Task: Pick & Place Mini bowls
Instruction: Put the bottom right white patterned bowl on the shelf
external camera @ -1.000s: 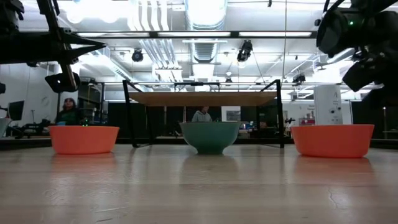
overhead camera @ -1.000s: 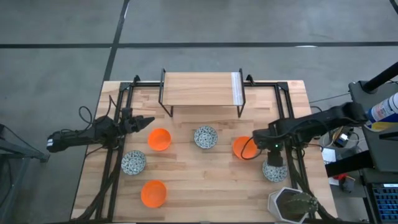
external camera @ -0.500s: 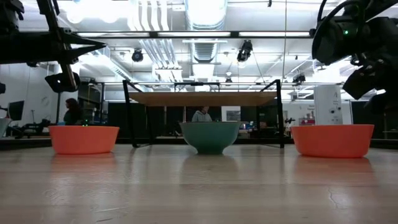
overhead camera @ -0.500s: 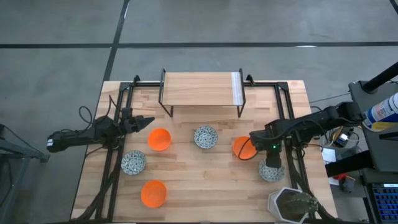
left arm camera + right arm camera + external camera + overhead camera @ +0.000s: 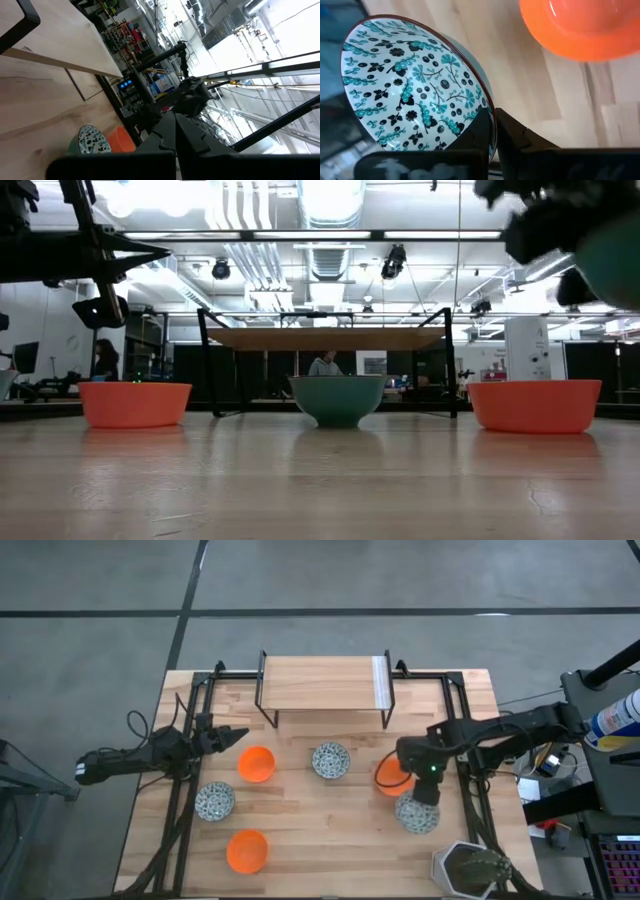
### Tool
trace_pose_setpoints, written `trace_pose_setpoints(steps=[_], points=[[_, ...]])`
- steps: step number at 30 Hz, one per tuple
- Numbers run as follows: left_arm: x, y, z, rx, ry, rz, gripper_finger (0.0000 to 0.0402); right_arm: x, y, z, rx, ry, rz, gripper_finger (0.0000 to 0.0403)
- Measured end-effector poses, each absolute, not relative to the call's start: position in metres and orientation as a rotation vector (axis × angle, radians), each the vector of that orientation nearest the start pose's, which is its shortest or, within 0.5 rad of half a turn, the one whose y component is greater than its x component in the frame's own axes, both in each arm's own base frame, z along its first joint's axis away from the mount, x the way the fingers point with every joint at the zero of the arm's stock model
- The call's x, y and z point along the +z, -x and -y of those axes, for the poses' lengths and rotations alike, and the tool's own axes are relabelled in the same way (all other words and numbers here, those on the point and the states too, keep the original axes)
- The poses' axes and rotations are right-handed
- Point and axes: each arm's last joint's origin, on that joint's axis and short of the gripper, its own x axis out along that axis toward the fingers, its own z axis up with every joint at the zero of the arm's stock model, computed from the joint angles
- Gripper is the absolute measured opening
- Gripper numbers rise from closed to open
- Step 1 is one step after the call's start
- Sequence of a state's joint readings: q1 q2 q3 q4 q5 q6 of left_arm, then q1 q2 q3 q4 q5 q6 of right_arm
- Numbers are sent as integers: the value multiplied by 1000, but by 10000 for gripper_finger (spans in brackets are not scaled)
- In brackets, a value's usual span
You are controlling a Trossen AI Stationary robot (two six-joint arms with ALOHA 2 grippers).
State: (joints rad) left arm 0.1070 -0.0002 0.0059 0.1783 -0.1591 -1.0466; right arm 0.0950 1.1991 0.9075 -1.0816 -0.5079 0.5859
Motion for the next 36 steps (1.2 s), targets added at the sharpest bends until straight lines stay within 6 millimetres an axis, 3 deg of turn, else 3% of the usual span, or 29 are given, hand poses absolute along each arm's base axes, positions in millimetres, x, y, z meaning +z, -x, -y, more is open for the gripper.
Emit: trace_pose_setpoints(steps=[9, 17, 27, 36], points=[[182, -94, -15, 144, 1042, 305, 0, 298, -232, -19, 25, -871, -1334, 11], [182, -94, -15, 144, 1042, 305, 0, 333, -270, 17, -36, -855, -1292, 11], [183, -94, -15, 143, 1043, 307, 0, 361, -292, 94, -173, -721, -1292, 11], [183, -94, -15, 143, 1045, 306, 0, 362, -300, 175, -341, -707, -1207, 12]])
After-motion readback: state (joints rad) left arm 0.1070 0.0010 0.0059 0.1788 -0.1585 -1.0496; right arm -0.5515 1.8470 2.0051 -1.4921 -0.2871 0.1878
